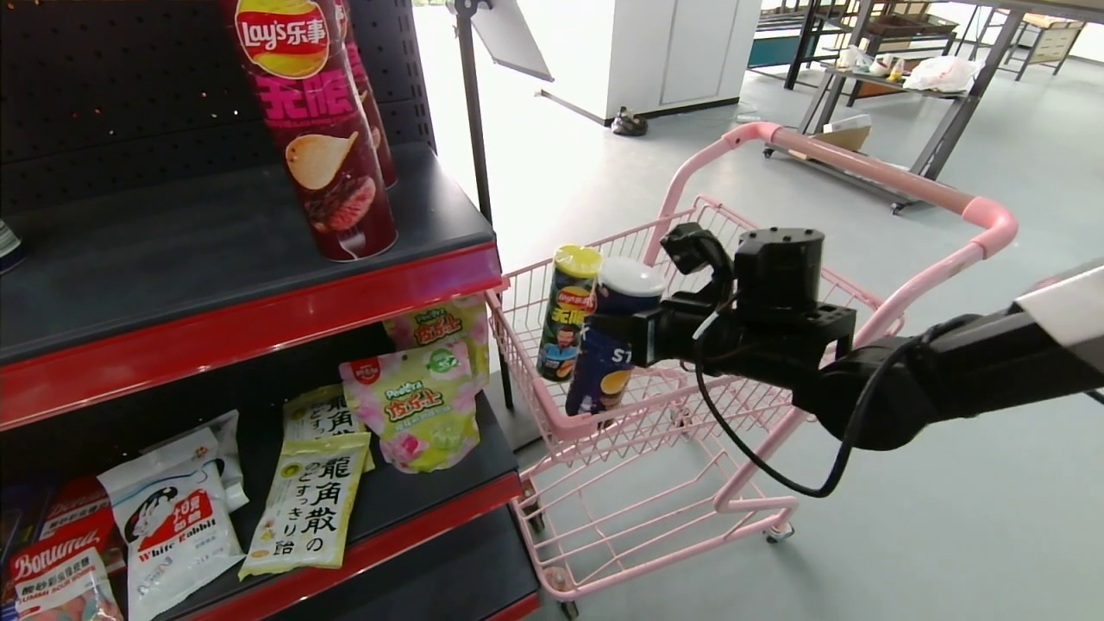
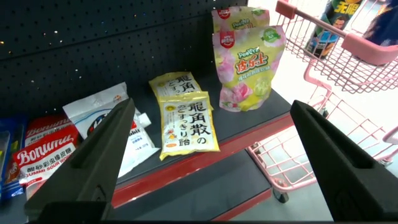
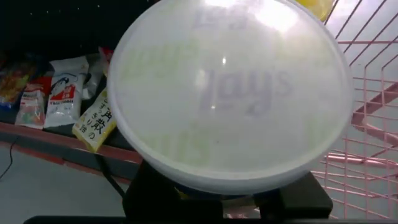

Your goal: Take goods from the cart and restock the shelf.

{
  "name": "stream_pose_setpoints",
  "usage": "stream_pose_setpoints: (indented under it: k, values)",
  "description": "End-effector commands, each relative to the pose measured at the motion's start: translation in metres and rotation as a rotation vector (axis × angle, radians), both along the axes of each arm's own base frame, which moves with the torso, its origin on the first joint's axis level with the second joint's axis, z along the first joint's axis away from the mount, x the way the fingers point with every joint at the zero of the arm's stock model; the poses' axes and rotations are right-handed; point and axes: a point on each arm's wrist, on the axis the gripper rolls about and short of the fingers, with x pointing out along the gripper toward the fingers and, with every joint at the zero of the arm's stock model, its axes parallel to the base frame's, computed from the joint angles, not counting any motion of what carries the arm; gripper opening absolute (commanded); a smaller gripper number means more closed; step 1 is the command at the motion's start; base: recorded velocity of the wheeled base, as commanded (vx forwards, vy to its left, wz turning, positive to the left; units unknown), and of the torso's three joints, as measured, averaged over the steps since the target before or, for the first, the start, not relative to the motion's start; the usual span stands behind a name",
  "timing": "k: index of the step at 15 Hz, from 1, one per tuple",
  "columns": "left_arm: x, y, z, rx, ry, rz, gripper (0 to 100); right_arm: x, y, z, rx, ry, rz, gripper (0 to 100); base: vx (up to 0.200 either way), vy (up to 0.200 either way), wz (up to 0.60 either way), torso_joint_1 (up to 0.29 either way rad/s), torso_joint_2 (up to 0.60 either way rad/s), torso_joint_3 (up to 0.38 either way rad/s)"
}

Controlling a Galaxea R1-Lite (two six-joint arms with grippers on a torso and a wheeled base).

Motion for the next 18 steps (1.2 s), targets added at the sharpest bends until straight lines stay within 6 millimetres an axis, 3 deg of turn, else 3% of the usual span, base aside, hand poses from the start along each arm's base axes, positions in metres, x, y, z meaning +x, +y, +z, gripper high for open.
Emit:
stream_pose_setpoints:
  k: [1,3,4,6,7,9,10,12,18]
  values:
    - [0.0,0.0,0.0,-0.002,0.001,0.0,100,-0.025,-0.023,0.07,0.072,-0.14,-0.022,0,0.0,0.0,0.0,0.0,0.0,0.0]
    - [0.0,0.0,0.0,-0.003,0.001,0.0,100,-0.038,-0.031,0.088,0.097,-0.182,-0.023,0,0.0,0.0,0.0,0.0,0.0,0.0]
    - [0.0,0.0,0.0,-0.002,0.001,0.0,100,-0.056,-0.039,0.102,0.107,-0.205,-0.022,0,0.0,0.0,0.0,0.0,0.0,0.0]
    - [0.0,0.0,0.0,-0.002,0.001,0.0,100,-0.079,-0.048,0.11,0.096,-0.187,-0.032,0,0.0,0.0,0.0,0.0,0.0,0.0]
    - [0.0,0.0,0.0,-0.002,0.001,0.0,100,-0.113,-0.055,0.104,0.046,-0.122,-0.077,0,0.0,0.0,0.0,0.0,0.0,0.0]
    - [0.0,0.0,0.0,-0.002,0.001,0.0,100,-0.143,-0.06,0.081,-0.023,-0.023,-0.062,0,0.0,0.0,0.0,0.0,0.0,0.0]
    - [0.0,0.0,0.0,-0.002,0.001,-0.001,100,-0.158,-0.065,0.05,-0.082,0.052,-0.038,0,0.0,0.0,0.0,0.0,0.0,0.0]
    - [0.0,0.0,0.0,-0.002,0.001,-0.001,100,-0.167,-0.07,0.046,-0.08,0.043,-0.047,0,0.0,0.0,0.0,0.0,0.0,0.0]
    - [0.0,0.0,0.0,-0.002,0.001,-0.003,100,-0.168,-0.067,0.045,-0.127,0.013,-0.034,0,0.0,0.0,0.0,0.0,0.0,0.0]
